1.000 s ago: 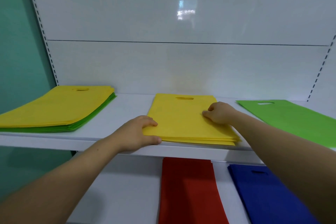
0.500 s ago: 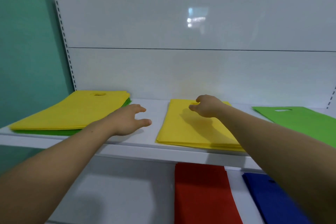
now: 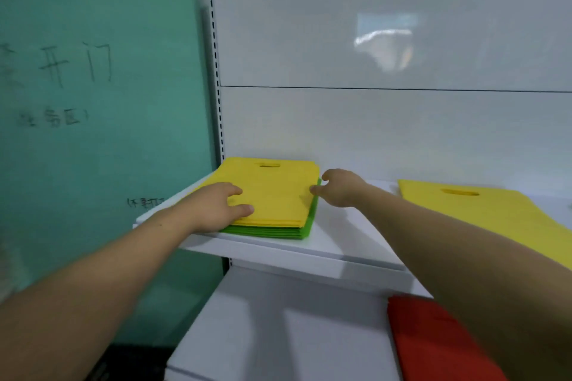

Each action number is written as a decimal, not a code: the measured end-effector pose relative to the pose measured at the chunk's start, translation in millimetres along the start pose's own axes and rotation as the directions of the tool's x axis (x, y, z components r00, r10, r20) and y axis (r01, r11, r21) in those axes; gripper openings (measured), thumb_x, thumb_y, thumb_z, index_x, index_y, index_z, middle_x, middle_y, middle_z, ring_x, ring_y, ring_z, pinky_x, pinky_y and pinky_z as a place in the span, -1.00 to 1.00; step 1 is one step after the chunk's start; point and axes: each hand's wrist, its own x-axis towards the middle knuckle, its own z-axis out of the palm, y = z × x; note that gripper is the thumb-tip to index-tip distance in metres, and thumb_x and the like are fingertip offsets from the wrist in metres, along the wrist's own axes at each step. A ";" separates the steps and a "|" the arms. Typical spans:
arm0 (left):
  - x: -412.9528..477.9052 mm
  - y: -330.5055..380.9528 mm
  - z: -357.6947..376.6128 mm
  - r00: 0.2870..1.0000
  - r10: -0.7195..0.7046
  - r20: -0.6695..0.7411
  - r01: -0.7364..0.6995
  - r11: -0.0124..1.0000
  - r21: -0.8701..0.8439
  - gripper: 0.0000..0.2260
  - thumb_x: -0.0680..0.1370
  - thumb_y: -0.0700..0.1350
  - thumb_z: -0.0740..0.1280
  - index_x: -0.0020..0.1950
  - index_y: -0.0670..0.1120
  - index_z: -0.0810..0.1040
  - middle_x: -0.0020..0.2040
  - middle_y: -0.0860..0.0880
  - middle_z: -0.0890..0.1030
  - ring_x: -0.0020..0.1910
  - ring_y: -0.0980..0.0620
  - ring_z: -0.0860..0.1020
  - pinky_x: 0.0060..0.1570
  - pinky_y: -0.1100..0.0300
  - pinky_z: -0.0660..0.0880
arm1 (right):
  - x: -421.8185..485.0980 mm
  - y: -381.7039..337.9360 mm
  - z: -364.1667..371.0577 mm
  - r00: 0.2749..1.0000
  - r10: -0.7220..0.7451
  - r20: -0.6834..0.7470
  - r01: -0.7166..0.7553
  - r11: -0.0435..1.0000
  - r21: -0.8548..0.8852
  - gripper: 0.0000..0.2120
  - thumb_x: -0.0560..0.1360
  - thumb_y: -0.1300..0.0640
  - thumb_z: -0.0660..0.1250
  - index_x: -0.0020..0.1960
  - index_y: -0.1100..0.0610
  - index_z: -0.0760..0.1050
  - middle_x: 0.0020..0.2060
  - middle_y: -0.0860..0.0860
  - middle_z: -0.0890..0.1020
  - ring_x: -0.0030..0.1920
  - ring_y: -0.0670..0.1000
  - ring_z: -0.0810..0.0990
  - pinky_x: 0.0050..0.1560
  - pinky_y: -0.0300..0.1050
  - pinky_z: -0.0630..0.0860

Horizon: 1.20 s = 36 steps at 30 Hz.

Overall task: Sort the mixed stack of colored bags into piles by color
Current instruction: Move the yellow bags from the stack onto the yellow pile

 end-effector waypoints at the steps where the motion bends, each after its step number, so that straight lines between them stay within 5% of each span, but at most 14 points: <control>1: 0.6 -13.7 -2.9 1.000 -0.010 -0.002 0.010 1.000 0.001 -0.41 0.53 0.22 0.24 0.48 -0.01 0.28 0.52 0.01 0.21 0.47 0.00 0.22 0.40 0.15 0.16 | 6.5 -12.1 7.1 1.000 0.009 0.004 -0.009 1.000 0.006 -0.41 0.58 -0.19 0.16 0.43 0.21 0.29 0.39 0.14 0.38 0.37 0.16 0.36 0.29 -0.05 0.34; 13: 4.1 -98.8 15.1 0.996 -0.043 -0.074 0.038 0.997 -0.071 -0.46 0.58 0.27 0.04 0.51 0.07 0.19 0.56 0.02 0.06 0.51 0.00 0.13 0.45 -0.01 0.08 | 35.4 -59.8 50.9 0.921 0.377 -0.092 -0.345 0.904 0.255 -0.26 0.43 -0.25 0.36 0.40 0.20 0.25 0.30 0.21 0.41 0.29 0.20 0.41 0.22 0.01 0.40; 20: 10.7 -101.0 16.1 0.997 -0.033 -0.067 0.029 0.998 -0.055 -0.43 0.55 0.31 0.08 0.50 0.10 0.20 0.56 0.04 0.07 0.50 0.00 0.15 0.44 -0.07 0.10 | 26.0 -57.9 64.5 0.884 0.338 -0.323 -0.190 0.891 0.411 -0.50 0.49 0.09 0.36 0.40 0.08 0.32 0.29 0.14 0.48 0.28 0.17 0.44 0.18 -0.07 0.38; 29: 11.4 -98.9 18.8 0.998 -0.035 -0.055 0.035 0.999 0.004 -0.36 0.51 0.38 0.03 0.51 0.11 0.16 0.57 0.02 0.01 0.50 -0.06 0.13 0.43 -0.12 0.09 | 23.2 -49.3 65.9 0.847 0.343 -0.407 -0.172 0.900 0.401 -0.59 0.51 0.24 0.24 0.34 0.05 0.38 0.24 0.16 0.43 0.25 0.16 0.42 0.19 -0.07 0.36; 34: 9.8 -98.5 19.0 0.998 -0.026 -0.052 0.027 0.999 0.019 -0.37 0.52 0.37 0.01 0.51 0.11 0.16 0.57 0.03 0.01 0.50 -0.06 0.12 0.43 -0.13 0.07 | 19.7 -49.1 62.6 0.870 0.421 -0.256 -0.271 0.842 0.466 -0.43 0.50 -0.05 0.36 0.42 0.09 0.27 0.31 0.16 0.42 0.27 0.17 0.44 0.20 -0.03 0.38; 36: 10.3 -98.2 17.8 0.999 -0.022 -0.038 0.022 1.000 0.020 -0.37 0.51 0.38 0.00 0.52 0.12 0.15 0.57 0.04 0.01 0.50 -0.06 0.12 0.43 -0.13 0.07 | 20.0 -49.4 60.5 0.875 0.426 -0.230 -0.279 0.832 0.479 -0.41 0.48 -0.02 0.39 0.43 0.11 0.27 0.30 0.14 0.46 0.29 0.16 0.43 0.20 -0.06 0.37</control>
